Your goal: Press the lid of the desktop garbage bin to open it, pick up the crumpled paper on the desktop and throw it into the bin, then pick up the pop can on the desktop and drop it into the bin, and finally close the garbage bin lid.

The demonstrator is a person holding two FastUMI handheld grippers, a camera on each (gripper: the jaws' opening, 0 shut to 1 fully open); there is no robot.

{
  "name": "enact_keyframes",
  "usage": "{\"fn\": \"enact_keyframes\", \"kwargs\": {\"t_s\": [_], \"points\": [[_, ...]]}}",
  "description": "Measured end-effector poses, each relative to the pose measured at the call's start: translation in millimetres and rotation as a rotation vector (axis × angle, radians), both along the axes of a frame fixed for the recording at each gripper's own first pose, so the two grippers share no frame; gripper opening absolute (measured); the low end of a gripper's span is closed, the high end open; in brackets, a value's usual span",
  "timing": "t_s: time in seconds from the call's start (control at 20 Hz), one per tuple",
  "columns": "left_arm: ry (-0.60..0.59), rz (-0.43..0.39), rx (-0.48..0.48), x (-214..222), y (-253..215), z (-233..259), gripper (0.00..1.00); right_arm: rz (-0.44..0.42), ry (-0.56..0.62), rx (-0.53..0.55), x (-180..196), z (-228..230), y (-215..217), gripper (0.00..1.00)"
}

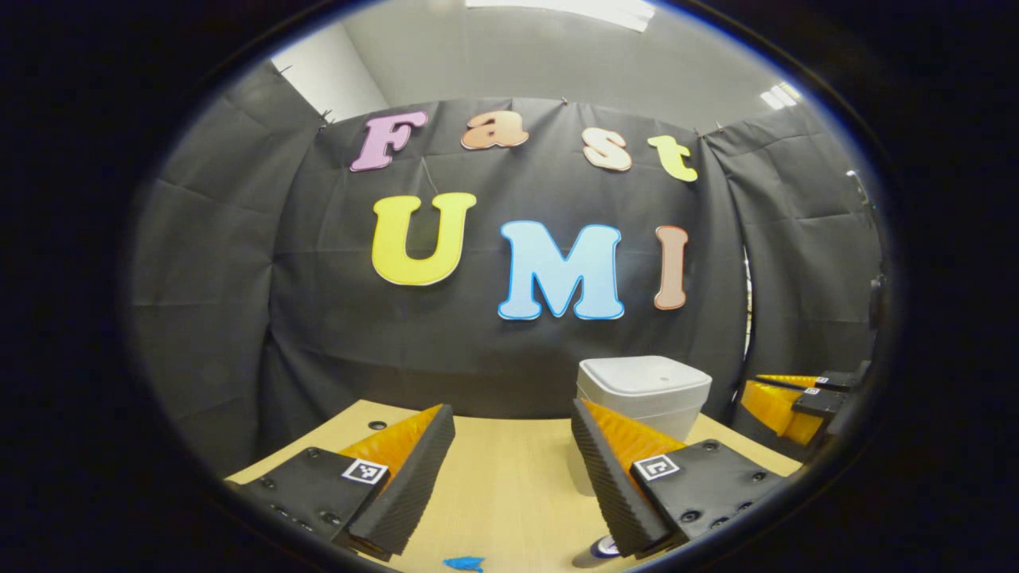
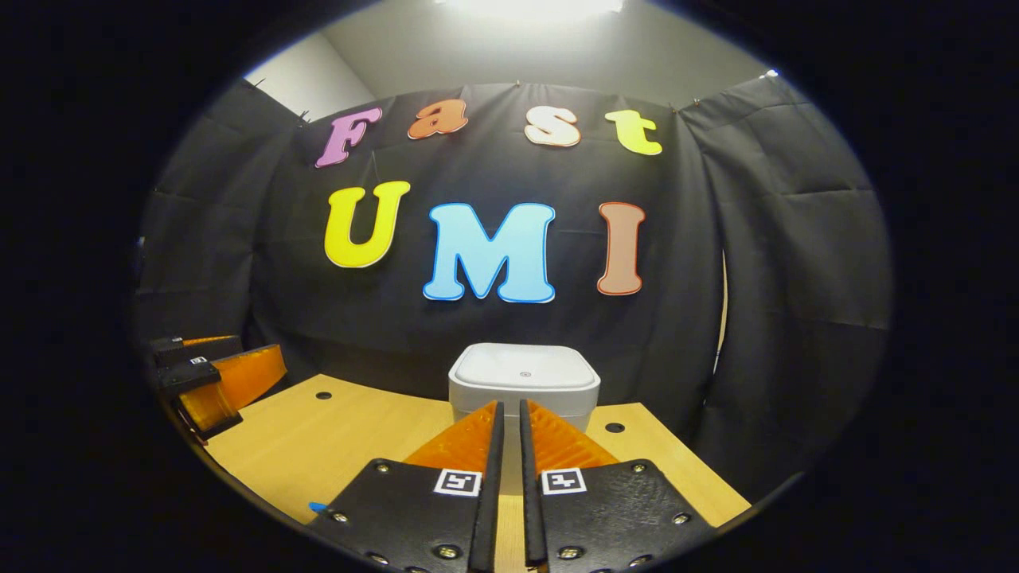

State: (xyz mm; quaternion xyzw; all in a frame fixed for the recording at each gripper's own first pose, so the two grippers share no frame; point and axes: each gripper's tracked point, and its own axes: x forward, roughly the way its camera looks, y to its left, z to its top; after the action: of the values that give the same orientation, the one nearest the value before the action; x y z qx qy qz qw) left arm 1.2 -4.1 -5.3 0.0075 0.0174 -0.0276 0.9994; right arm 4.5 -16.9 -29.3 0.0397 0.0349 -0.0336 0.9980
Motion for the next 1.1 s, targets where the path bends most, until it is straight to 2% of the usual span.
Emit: {"fn": "enact_keyframes", "kwargs": {"t_s": [0.1,0.15,0.2,0.3,0.45,0.8,1.1], "points": [[0.003,0.0,-0.005,1,-1,-1,0.97,-0.017,0.009,-0.001,1,-3,-4,0.13],[0.004,0.0,-0.005,1,-1,0,0.97,0.001,-0.002,0.013,-10,-3,-4,0.13],[0.003,0.003,-0.003,1,0,0,0.97,-0.004,0.01,0.019,3,-3,-5,0.03],[0.005,0.007,-0.001,1,1,0,0.97,-0.014,0.014,0.046,4,-5,-9,0.01],[0.009,0.012,0.0,1,3,-1,0.97,-0.011,0.042,0.072,8,-14,-13,0.01],[0.016,0.02,0.001,2,4,-1,0.97,0.03,0.033,0.026,21,-13,-8,0.0],[0.031,0.027,0.002,3,4,-3,0.97,0.048,0.02,-0.009,64,-6,-13,0.0]]}}
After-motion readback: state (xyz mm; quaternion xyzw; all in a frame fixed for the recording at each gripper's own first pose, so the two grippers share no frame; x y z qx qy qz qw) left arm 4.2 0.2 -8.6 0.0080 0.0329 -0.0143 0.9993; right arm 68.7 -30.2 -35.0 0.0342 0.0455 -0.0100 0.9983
